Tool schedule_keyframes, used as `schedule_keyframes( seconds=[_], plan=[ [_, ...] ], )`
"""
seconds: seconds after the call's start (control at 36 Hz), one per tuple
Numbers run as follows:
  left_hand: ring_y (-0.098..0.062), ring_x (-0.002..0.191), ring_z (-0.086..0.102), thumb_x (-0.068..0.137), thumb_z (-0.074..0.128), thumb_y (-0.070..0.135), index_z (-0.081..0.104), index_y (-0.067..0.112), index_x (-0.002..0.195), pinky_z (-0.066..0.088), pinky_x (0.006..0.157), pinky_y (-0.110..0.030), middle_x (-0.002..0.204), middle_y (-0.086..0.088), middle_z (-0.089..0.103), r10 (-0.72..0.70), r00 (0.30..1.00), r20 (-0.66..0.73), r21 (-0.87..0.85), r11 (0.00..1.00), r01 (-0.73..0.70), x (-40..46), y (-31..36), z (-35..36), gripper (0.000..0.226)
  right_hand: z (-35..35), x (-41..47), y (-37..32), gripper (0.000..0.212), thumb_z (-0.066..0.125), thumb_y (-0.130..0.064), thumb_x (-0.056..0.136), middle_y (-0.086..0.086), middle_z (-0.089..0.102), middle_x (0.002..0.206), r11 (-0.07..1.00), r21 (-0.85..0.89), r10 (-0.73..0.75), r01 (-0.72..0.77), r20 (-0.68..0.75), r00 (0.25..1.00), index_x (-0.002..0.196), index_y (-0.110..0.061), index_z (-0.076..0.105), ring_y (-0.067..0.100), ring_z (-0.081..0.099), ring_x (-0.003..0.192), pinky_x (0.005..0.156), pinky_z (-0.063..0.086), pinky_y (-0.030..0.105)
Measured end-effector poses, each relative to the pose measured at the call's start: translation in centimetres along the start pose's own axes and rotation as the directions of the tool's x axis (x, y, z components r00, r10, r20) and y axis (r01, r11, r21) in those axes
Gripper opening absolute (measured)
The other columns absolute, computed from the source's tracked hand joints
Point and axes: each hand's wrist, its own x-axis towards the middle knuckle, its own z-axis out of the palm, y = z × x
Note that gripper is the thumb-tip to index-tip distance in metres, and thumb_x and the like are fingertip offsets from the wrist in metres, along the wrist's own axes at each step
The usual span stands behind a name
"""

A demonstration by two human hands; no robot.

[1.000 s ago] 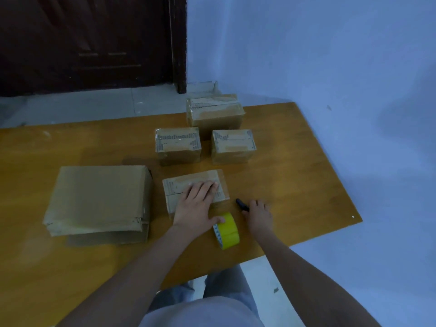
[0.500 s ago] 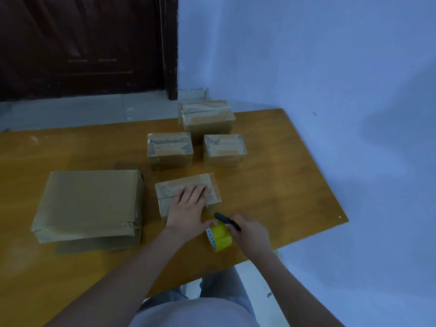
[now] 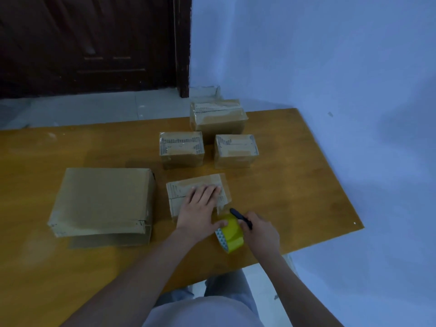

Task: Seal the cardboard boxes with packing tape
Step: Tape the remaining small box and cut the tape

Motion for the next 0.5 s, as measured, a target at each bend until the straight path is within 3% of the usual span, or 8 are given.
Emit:
schedule_keyframes(
  seconds=[0.17, 0.25, 0.31, 0.36, 0.42, 0.5],
  plan=[
    [-0.022, 0.146, 0.003, 0.084, 0.041, 0.073, 0.002, 0.019, 0.154, -0.010, 0.115, -0.037, 0.159, 0.001, 0.011, 0.012, 1.000, 0.010, -0.003, 1.000, -0.012, 0.0, -0.1, 0.0, 0.096, -0.1, 1.7, 1.9, 0.018, 0.049, -0.033, 0.097, -0.002, 0.055, 0.077, 0.987, 0.065, 0.149, -0.150, 0.017, 0.989, 0.104, -0.018, 0.056, 0.020, 0.053, 0.065, 0.047, 0.032, 0.026],
    [-0.022, 0.136, 0.022, 0.073, 0.050, 0.078, 0.033, 0.016, 0.148, 0.013, 0.114, -0.040, 0.146, -0.001, 0.041, 0.022, 0.999, -0.037, 0.044, 0.999, -0.021, 0.2, -0.4, 0.5, 0.099, 1.0, 3.2, 2.2, 0.015, 0.047, -0.030, 0.098, 0.000, 0.056, 0.082, 0.975, 0.057, 0.210, -0.213, 0.060, 0.976, 0.106, -0.019, 0.053, 0.021, 0.053, 0.067, 0.048, 0.034, 0.026],
    [-0.021, 0.128, 0.032, 0.066, 0.054, 0.081, 0.048, 0.015, 0.140, 0.028, 0.109, -0.041, 0.135, 0.000, 0.054, 0.021, 0.997, -0.071, 0.062, 0.998, -0.017, 0.2, -0.4, 1.0, 0.099, 2.1, 4.0, 2.2, 0.016, 0.046, -0.026, 0.098, 0.002, 0.057, 0.098, 0.970, 0.073, 0.226, -0.233, 0.094, 0.970, 0.111, -0.020, 0.053, 0.023, 0.057, 0.076, 0.055, 0.039, 0.028],
    [-0.022, 0.129, 0.035, 0.067, 0.053, 0.080, 0.046, 0.015, 0.141, 0.027, 0.109, -0.041, 0.136, -0.001, 0.052, 0.029, 0.997, -0.067, 0.054, 0.998, -0.026, 0.2, -0.5, 1.2, 0.099, 3.2, 4.5, 2.4, 0.019, 0.047, -0.024, 0.097, 0.004, 0.051, 0.113, 0.967, 0.101, 0.221, -0.233, 0.114, 0.969, 0.114, -0.018, 0.054, 0.026, 0.058, 0.089, 0.066, 0.045, 0.032],
    [-0.023, 0.131, 0.034, 0.069, 0.052, 0.080, 0.041, 0.015, 0.144, 0.025, 0.111, -0.042, 0.139, -0.001, 0.049, 0.026, 0.996, -0.080, 0.052, 0.998, -0.022, 0.2, -0.5, 1.4, 0.100, 3.9, 4.7, 2.4, 0.021, 0.048, -0.024, 0.097, 0.005, 0.048, 0.117, 0.967, 0.096, 0.227, -0.237, 0.103, 0.968, 0.115, -0.017, 0.055, 0.025, 0.056, 0.096, 0.075, 0.047, 0.035],
    [-0.023, 0.127, 0.035, 0.065, 0.057, 0.081, 0.048, 0.014, 0.139, 0.036, 0.107, -0.043, 0.134, -0.002, 0.054, 0.027, 0.996, -0.082, 0.059, 0.998, -0.022, 0.2, -0.5, 1.3, 0.101, 4.2, 4.6, 2.3, 0.026, 0.050, -0.027, 0.095, 0.003, 0.047, 0.119, 0.969, 0.091, 0.232, -0.229, -0.014, 0.973, 0.118, -0.017, 0.057, 0.024, 0.048, 0.109, 0.091, 0.044, 0.036]
  ],
)
